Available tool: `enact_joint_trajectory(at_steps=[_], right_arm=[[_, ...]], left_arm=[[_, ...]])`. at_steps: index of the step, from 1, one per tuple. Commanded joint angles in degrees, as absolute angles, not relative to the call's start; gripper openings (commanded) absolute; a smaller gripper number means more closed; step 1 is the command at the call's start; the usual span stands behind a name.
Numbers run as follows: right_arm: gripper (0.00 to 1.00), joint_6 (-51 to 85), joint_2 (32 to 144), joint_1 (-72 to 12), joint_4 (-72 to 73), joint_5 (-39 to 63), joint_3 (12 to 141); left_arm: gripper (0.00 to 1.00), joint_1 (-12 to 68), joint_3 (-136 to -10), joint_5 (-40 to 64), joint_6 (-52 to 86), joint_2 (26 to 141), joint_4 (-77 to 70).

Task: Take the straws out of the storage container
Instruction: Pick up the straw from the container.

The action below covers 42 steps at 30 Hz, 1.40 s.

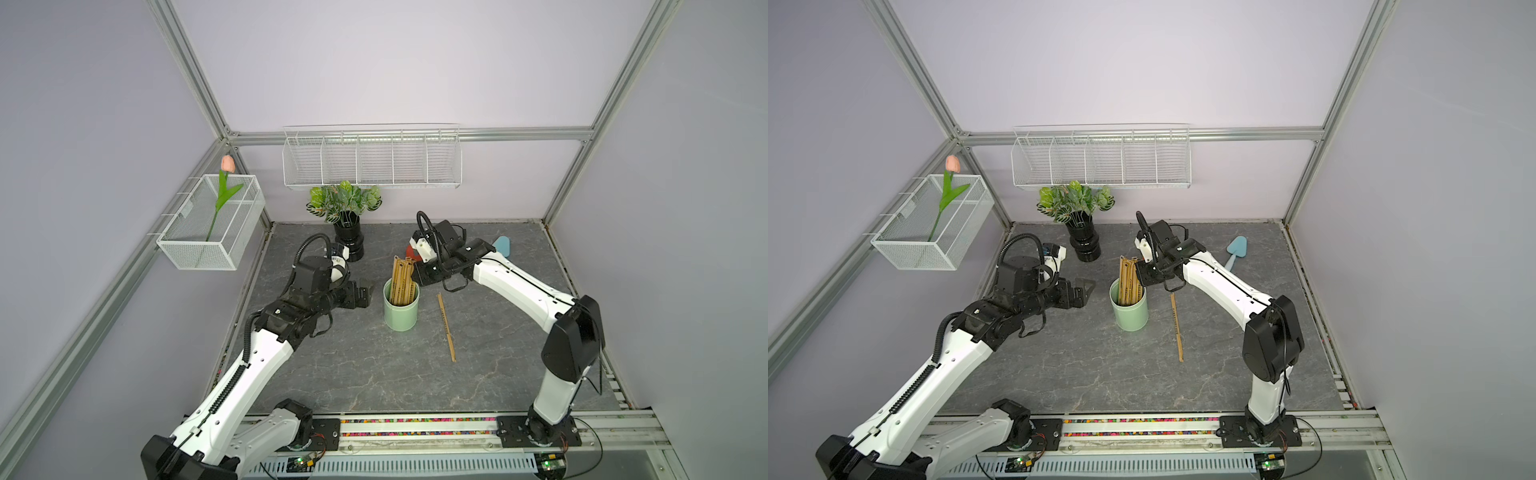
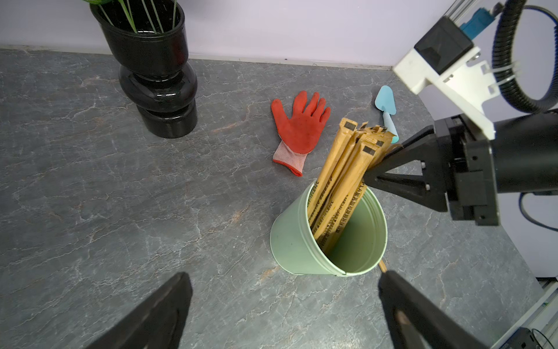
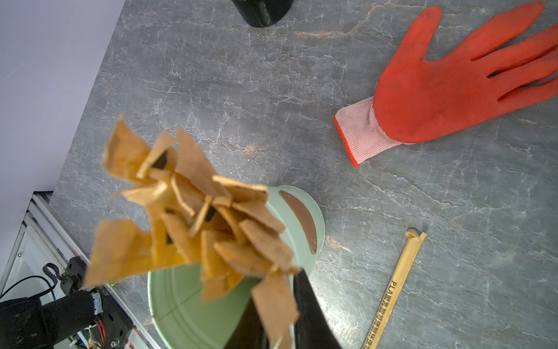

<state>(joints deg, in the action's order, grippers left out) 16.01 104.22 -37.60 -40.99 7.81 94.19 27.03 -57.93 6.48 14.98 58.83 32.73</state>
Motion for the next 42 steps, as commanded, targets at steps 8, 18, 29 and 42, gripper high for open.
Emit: enact_joint_trajectory(at_steps=[8,18,29,42], right_arm=[[0.12,15.0,104.4,-37.9,-40.8,8.7,95.3],[0.11,14.7,101.5,-38.3,-42.5,8.2,94.7],[0.10,14.7,99.0,-38.7,-43.2,7.9,94.1],[0.10,14.1,96.0,-38.9,-46.9,9.1,98.0]], left_arm=[[1.00,27.1,-57.8,7.1,15.1,59.2,32.9],[1.00,27.1,-57.9,7.1,15.1,59.3,32.9],[1.00,27.1,-57.9,7.2,15.1,59.2,33.0],[1.00,27.1,-57.9,7.3,15.1,59.4,33.0]])
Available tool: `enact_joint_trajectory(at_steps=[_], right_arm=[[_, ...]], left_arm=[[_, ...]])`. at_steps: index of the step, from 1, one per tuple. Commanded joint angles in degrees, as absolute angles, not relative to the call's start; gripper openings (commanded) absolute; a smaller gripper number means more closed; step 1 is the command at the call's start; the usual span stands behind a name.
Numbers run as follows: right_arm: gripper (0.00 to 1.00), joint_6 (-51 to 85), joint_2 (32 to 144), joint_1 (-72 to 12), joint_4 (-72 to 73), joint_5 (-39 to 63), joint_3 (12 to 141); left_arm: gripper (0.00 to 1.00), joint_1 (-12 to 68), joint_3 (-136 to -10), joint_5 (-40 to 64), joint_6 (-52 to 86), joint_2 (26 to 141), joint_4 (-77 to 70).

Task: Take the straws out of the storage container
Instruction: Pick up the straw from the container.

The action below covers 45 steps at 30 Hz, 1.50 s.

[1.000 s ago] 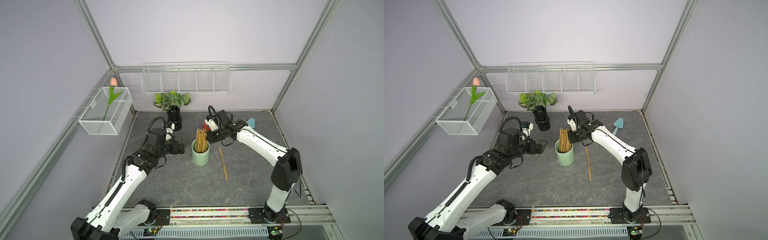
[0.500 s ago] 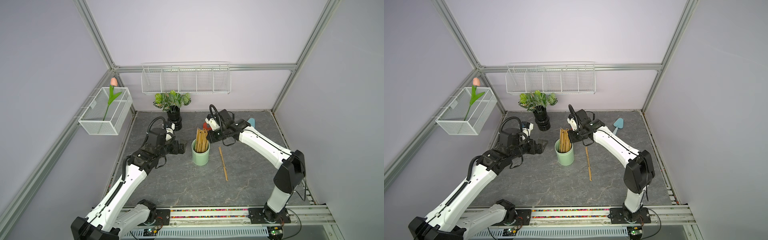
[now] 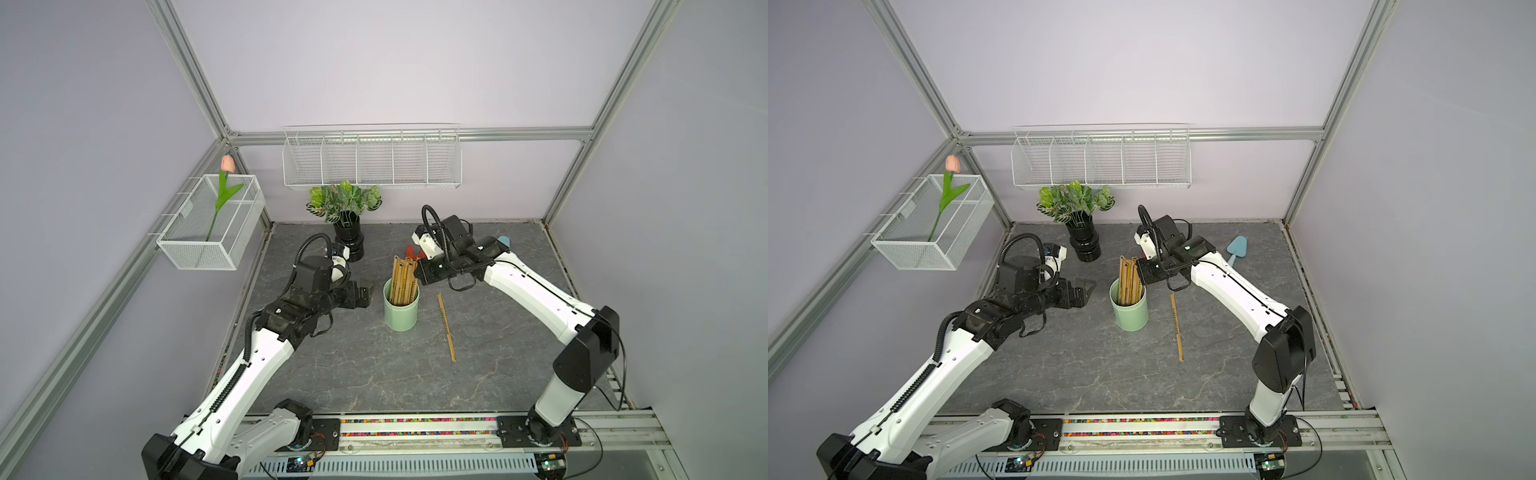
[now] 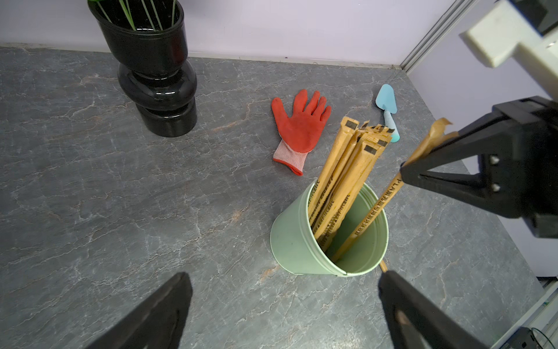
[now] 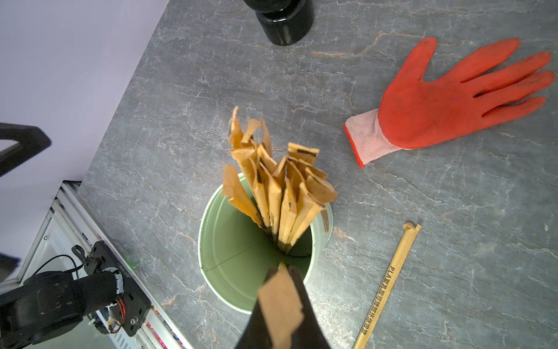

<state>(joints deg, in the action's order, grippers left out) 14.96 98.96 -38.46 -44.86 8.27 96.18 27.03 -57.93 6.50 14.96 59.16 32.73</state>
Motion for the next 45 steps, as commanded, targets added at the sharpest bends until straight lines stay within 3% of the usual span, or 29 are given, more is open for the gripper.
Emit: enact_joint_trajectory(at_steps=[1,22,27,35,45], right_arm=[[0.10,14.1,95.4,-39.0,-47.0,9.3,98.3],[0.10,14.8,91.1,-38.0,-54.4,13.0,111.9],[0.10,14.3,91.7,-36.8,-61.9,12.9,117.3],[0.11,10.3,99.1,-33.4,-87.1,8.6,135.5],[0.11,8.5,102.5,-31.4,-95.9,2.4,130.8]], left_arm=[[1.00,27.1,-57.9,7.3,15.0,59.4,33.0],[1.00,27.1,-58.0,7.4,15.1,59.2,33.0],[1.00,27.1,-58.0,7.3,15.1,59.2,33.0],[1.00,27.1,-58.1,7.3,15.0,59.4,33.2],[1.00,27.1,-58.2,7.5,15.1,59.6,33.4]])
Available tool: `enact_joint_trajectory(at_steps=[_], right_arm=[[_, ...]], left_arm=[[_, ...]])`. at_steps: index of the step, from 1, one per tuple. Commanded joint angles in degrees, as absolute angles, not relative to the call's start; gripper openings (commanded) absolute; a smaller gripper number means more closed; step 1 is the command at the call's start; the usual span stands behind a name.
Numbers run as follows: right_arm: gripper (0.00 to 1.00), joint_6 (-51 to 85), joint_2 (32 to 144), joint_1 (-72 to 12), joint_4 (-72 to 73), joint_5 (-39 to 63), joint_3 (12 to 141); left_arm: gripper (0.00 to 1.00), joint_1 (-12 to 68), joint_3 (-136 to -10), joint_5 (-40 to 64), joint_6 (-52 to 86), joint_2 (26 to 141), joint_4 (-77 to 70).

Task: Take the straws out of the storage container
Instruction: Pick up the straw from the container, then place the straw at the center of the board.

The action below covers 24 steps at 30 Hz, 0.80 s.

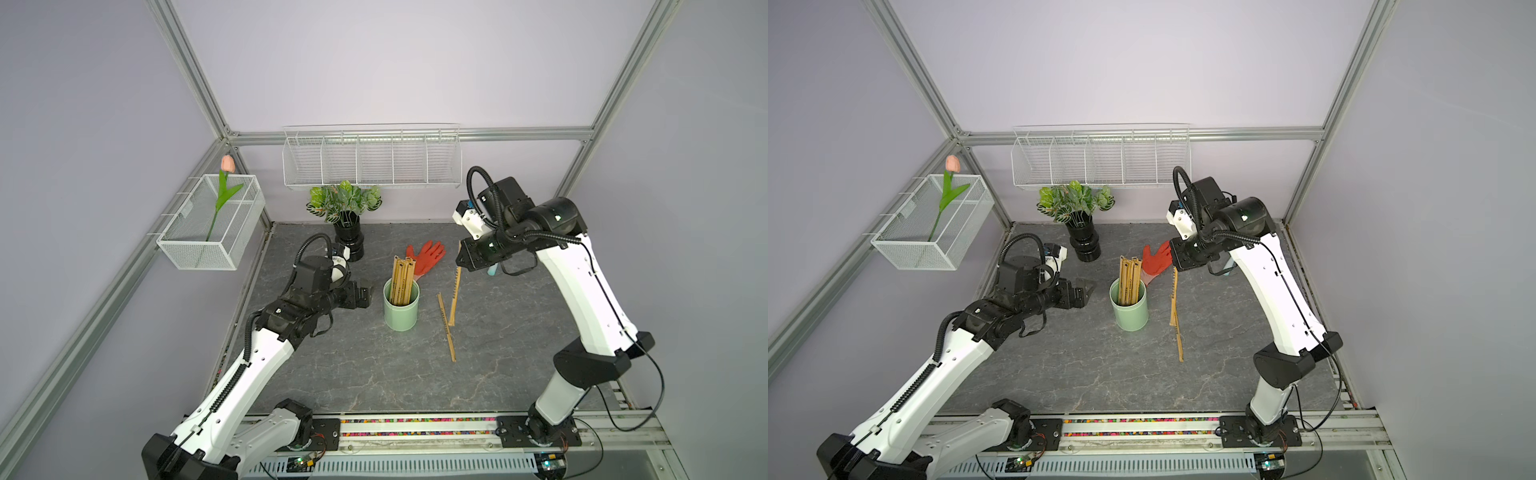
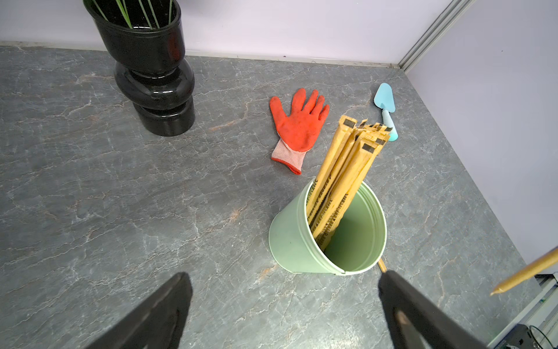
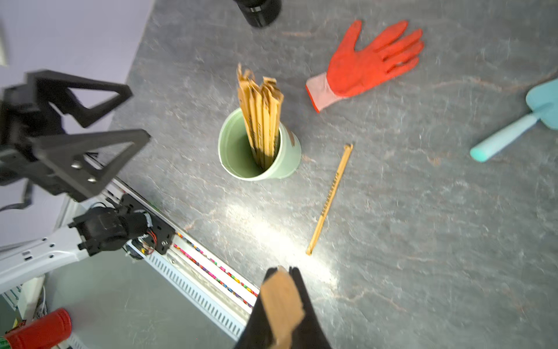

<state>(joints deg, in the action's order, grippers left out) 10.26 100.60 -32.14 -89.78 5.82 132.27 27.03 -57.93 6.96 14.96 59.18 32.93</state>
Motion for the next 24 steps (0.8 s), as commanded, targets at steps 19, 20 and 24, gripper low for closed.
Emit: enact_joint_trajectory(at_steps=[19,20,24], right_arm=[[0.11,7.4,114.5,-25.8,-87.5,4.9,112.6],[0.11,7.3,115.6,-25.5,-87.2,5.3,112.6],[0.11,7.3,119.7,-24.4,-85.8,7.1,112.8]], left_arm=[[1.00,27.1,-58.2,7.3,14.9,58.7,33.5],[1.00,27.1,-58.1,7.3,14.9,58.6,33.5],[1.00,27.1,-57.9,7.5,15.1,58.4,33.3]])
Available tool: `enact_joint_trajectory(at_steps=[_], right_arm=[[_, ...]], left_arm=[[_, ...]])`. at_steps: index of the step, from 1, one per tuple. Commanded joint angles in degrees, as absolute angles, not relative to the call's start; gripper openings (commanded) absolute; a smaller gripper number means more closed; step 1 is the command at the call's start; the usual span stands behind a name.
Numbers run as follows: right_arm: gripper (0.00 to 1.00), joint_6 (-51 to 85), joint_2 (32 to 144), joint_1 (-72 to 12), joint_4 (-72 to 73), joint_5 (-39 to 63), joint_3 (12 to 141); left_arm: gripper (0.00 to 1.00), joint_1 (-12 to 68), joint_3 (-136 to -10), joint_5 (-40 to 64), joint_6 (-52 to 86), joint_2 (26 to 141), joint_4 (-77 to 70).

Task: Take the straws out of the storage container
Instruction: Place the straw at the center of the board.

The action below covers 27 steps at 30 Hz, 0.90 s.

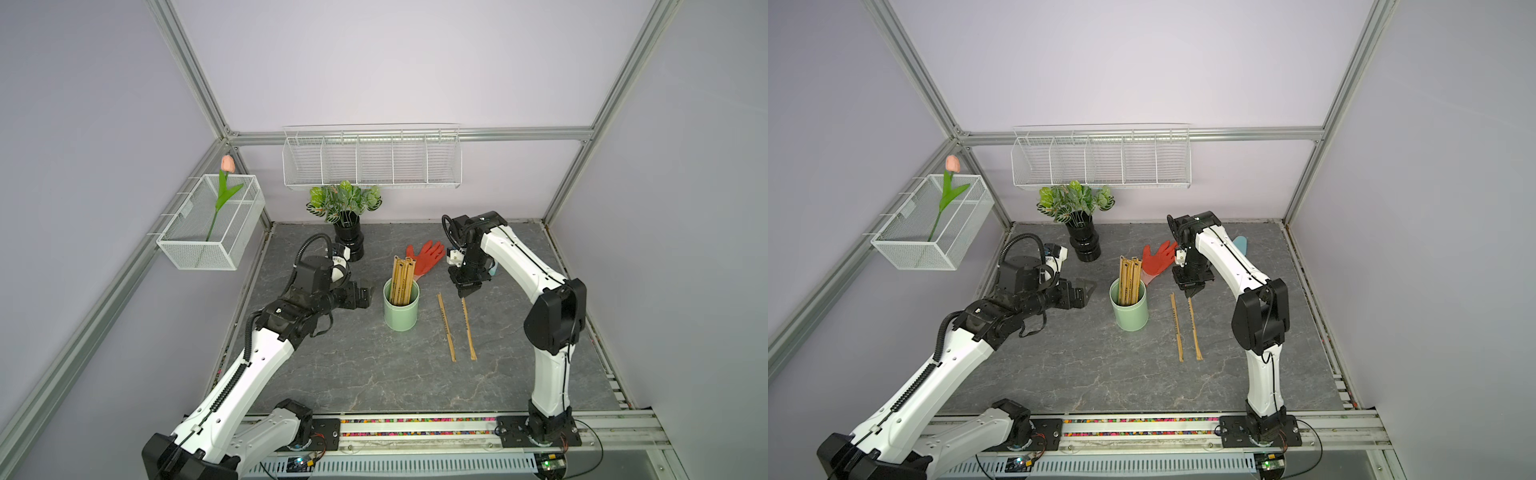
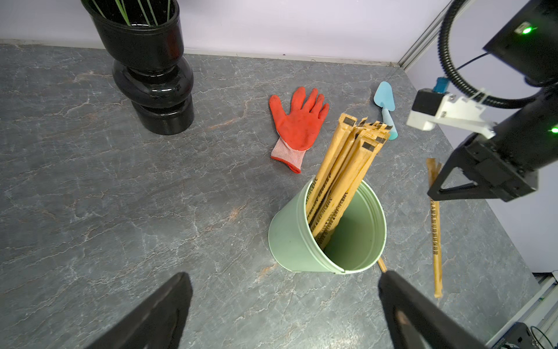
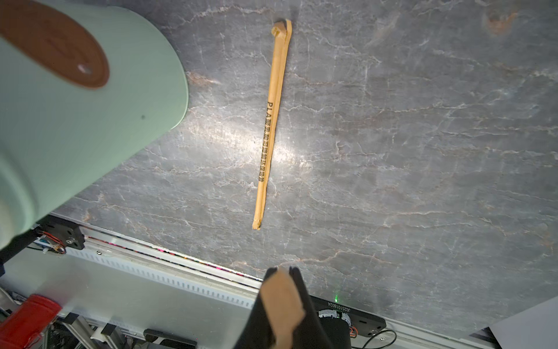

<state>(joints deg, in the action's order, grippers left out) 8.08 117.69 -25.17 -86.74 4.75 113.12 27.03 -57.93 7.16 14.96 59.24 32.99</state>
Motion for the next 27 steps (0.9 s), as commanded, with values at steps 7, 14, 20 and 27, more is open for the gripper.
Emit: enact_joint_trajectory(at_steps=[7,14,20,27], right_arm=[[0.11,6.6,126.9,-23.1,-85.4,8.2,115.2],[0.12,6.6,131.4,-21.9,-84.5,9.4,117.1],[0.13,6.5,134.2,-21.1,-84.1,10.5,118.5],[0.14,6.5,136.1,-20.7,-83.1,10.6,117.9]], left_arm=[[1.00,27.1,-57.9,7.9,15.1,58.6,33.1],[1.00,27.1,-57.9,8.1,15.1,59.0,33.1],[1.00,27.1,-57.9,8.3,15.1,59.3,33.1],[1.00,27.1,-57.9,8.3,15.1,59.6,33.1]])
